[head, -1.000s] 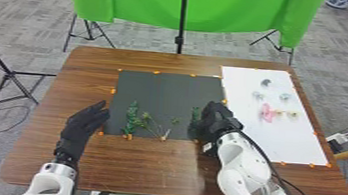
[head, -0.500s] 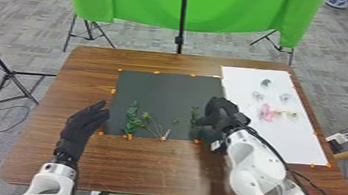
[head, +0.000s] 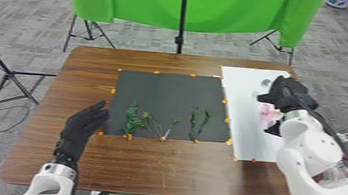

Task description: Arrange flowers

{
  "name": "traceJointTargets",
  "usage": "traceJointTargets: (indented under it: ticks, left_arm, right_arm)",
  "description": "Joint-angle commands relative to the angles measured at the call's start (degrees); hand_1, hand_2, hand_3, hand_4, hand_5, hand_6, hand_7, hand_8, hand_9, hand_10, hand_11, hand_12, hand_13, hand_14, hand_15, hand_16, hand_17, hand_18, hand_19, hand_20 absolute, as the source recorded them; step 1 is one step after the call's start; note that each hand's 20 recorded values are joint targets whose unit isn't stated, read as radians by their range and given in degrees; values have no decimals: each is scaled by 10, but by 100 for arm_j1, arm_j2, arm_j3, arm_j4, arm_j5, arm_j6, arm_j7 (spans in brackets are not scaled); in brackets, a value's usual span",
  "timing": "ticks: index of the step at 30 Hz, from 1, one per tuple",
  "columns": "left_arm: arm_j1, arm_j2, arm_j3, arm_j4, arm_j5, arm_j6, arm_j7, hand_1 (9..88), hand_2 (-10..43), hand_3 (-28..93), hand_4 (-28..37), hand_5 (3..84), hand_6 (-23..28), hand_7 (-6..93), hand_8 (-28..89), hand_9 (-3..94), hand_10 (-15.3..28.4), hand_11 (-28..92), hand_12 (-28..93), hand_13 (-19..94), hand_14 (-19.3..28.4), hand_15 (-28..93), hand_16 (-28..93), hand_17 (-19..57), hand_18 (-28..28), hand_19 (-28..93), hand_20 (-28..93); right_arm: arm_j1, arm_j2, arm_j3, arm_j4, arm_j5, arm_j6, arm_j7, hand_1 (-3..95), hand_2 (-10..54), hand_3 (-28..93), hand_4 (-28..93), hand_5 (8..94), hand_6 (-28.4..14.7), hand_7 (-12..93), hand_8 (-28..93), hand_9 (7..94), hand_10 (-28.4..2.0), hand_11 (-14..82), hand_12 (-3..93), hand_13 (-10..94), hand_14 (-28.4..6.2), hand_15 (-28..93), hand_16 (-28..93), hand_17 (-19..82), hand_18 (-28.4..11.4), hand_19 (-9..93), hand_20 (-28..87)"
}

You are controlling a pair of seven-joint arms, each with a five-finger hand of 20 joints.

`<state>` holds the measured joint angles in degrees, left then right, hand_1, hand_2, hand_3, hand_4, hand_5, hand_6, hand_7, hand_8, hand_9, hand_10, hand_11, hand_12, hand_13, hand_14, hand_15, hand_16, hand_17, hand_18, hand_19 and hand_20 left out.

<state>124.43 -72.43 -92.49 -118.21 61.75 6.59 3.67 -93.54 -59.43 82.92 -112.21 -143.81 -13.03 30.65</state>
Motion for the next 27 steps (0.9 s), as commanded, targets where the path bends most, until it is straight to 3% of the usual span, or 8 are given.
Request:
traceJointTargets:
  ticks: [1, 7, 15, 16, 19, 20, 23, 27]
  left_arm:
    - [50, -20, -9, 11, 36, -15, -86, 231, -17, 649, -234, 450, 37, 70, -55, 433, 120, 137, 151, 343, 148, 98, 45, 63, 124, 70, 213]
    - [34, -5, -11, 10, 34, -36, -125, 231, -17, 650, -233, 450, 38, 70, -55, 432, 120, 135, 150, 342, 148, 98, 45, 63, 124, 70, 214]
    - [41, 20, -19, 17, 12, 118, 0, 233, -17, 651, -233, 451, 37, 71, -55, 434, 121, 138, 151, 344, 148, 99, 45, 62, 125, 72, 214]
    - [57, 14, -26, 15, 0, 166, 53, 233, -17, 652, -234, 452, 37, 71, -55, 435, 121, 139, 151, 345, 149, 99, 45, 62, 125, 72, 214]
    - [83, -14, -70, 19, -38, 412, 253, 234, -17, 653, -235, 455, 36, 74, -55, 439, 123, 142, 151, 348, 147, 101, 45, 63, 125, 73, 214]
    - [95, -23, -95, 19, -71, 501, 341, 234, -16, 653, -236, 456, 36, 76, -55, 441, 123, 143, 151, 351, 148, 101, 45, 65, 125, 73, 214]
    - [120, -26, -154, 27, -180, 803, 607, 235, -16, 655, -236, 456, 36, 78, -56, 443, 123, 145, 150, 352, 146, 101, 43, 70, 124, 74, 214]
    - [225, -46, -306, 4, -347, 1063, 773, 226, -16, 657, -241, 446, 37, 73, -60, 439, 121, 136, 142, 334, 138, 91, 32, 80, 115, 53, 205]
  right_arm:
    - [26, -111, -82, 607, -23, 91, 136, 371, -95, 585, -99, 656, -55, 143, -57, 762, -172, 226, 251, 838, -53, 681, 342, 636, -121, 932, 648]
    - [-81, -244, -154, 809, 6, 246, 75, 352, -95, 568, -108, 678, -66, 133, -58, 790, -173, 230, 244, 866, -43, 661, 335, 657, -111, 932, 635]
    - [-151, -224, -407, 1157, -386, 842, -182, 405, -95, 571, -119, 726, -64, 143, -58, 840, -157, 246, 239, 895, -33, 648, 340, 685, -100, 932, 626]
    - [-146, -213, -441, 1217, -444, 972, -220, 431, -95, 585, -115, 736, -59, 152, -58, 848, -149, 253, 240, 901, -30, 646, 340, 690, -98, 932, 626]
    - [-136, -180, -480, 1285, -544, 1371, -364, 569, -95, 491, -67, 769, -52, 153, 130, 886, -122, 221, 321, 921, -21, 636, 345, 705, -95, 932, 627]
    - [-114, -154, -492, 1262, -540, 1486, -395, 590, -95, 511, -66, 780, -45, 165, 152, 901, -112, 199, 356, 926, -17, 635, 346, 710, -94, 932, 630]
    - [-6, -49, -496, 985, -510, 1734, -458, 616, -95, 533, -61, 798, -36, 184, 166, 917, -100, 197, 377, 933, -12, 636, 346, 719, -92, 932, 629]
    - [490, 158, -865, 484, -244, 1948, -769, 617, -95, 545, -66, 804, -34, 191, 164, 920, -99, 204, 383, 936, -9, 636, 347, 721, -93, 932, 631]
